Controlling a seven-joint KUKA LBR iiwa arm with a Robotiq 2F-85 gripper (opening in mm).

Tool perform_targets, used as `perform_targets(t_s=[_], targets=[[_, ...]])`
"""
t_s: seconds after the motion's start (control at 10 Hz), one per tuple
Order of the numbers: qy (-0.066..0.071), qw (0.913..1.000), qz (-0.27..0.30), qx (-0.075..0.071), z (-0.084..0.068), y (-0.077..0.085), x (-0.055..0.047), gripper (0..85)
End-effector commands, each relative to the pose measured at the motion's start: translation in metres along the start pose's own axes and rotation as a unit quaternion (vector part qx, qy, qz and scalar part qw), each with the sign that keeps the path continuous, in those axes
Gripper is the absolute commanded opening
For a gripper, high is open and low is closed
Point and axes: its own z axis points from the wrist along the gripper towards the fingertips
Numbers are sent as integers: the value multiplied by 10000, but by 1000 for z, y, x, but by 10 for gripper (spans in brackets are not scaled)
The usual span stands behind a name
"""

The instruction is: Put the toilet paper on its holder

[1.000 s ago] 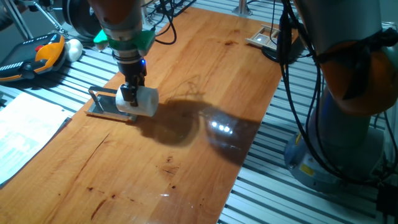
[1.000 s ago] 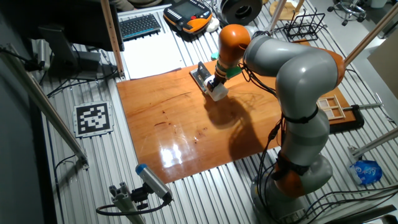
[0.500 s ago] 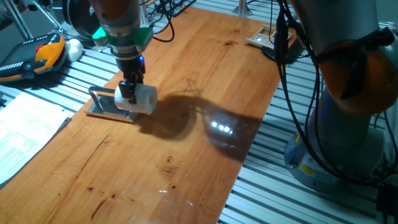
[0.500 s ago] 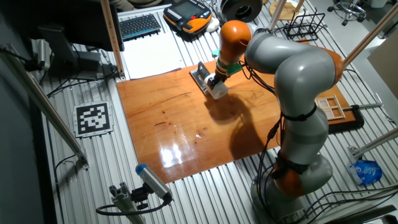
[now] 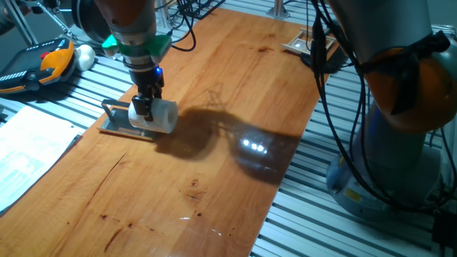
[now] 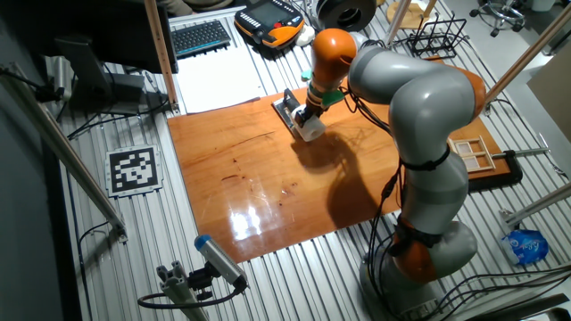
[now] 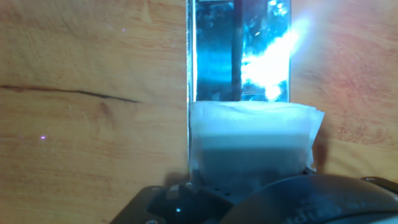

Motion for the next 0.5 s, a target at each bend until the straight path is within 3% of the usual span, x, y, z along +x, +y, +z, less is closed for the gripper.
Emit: perform_targets(t_s=[0.0, 0.3, 0.4], targets=[[9, 10000, 38, -26, 0, 0, -1, 510], [-24, 9999, 100, -34, 3, -1, -2, 510], [21, 9999, 130, -44, 2, -1, -3, 510]])
